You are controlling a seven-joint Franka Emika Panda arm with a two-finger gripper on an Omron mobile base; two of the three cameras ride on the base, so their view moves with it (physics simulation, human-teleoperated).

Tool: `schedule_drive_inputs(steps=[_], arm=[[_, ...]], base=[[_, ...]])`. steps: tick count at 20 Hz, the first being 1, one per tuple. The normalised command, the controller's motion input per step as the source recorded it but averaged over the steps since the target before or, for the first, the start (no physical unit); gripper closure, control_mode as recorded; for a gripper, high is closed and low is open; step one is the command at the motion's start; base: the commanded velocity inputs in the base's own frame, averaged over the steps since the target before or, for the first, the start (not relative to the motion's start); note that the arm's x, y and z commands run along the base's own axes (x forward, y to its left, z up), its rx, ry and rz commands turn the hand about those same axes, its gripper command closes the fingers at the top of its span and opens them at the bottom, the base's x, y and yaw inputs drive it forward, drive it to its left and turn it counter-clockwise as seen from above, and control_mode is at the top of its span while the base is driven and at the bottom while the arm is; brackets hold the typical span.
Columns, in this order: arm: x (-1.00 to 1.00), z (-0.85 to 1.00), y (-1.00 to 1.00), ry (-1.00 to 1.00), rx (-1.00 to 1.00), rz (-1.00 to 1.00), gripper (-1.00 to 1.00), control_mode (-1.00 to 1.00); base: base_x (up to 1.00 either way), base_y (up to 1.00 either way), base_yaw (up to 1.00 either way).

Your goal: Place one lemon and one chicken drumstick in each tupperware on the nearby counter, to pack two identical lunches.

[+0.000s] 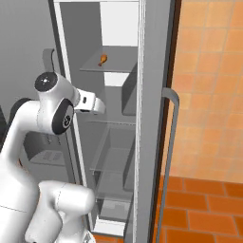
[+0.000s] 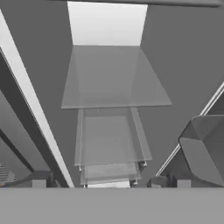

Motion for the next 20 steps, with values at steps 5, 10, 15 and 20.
schedule_drive_inputs(steps=[5, 10, 15, 20], arm=[[0.54, 1.0, -0.07, -0.46, 0.0, 0.01, -1.0, -1.0], [0.62, 0.98, -0.15, -0.27, 0.03, 0.05, -1.0, -1.0], [0.32, 0.29, -0.1, 0.14, 0.03, 0.05, -1.0, -1.0], [0.6, -0.05, -0.01, 0.0, 0.0, 0.01, -1.0, -1.0]], base=[[0.0, 0.0, 0.0], [0.0, 0.0, 0.0], [0.0, 0.0, 0.0], [0.0, 0.0, 0.0]])
